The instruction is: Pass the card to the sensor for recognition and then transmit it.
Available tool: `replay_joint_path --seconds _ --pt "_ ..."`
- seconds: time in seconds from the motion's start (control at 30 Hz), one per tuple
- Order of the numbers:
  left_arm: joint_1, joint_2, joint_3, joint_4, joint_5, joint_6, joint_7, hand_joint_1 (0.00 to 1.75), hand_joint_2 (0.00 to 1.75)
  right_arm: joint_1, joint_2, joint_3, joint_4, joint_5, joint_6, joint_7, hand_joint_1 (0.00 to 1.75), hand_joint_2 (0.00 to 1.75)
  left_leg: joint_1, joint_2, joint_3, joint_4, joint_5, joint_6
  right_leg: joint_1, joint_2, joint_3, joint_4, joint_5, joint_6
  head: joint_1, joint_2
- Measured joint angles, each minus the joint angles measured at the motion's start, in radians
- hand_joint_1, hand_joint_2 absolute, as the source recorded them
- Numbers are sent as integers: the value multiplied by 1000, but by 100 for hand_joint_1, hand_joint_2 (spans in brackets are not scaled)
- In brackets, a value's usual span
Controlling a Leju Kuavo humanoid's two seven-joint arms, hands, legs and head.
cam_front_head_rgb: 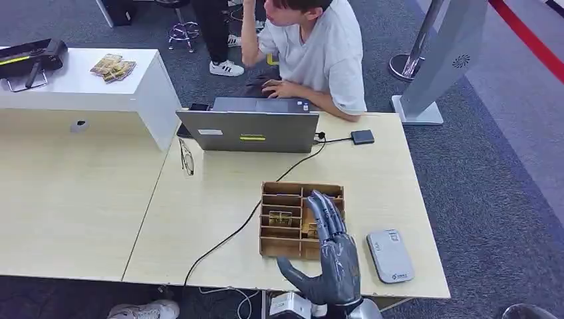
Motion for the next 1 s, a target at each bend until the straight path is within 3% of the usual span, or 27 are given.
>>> replay_joint_path --seconds 1.0 --pt "-9 -5 -52 0 -34 -29 35 0 0 -125 29 -69 213 139 21 117 0 175 0 0 0 0 0 0 0 0 0 0 0 0 0 0"
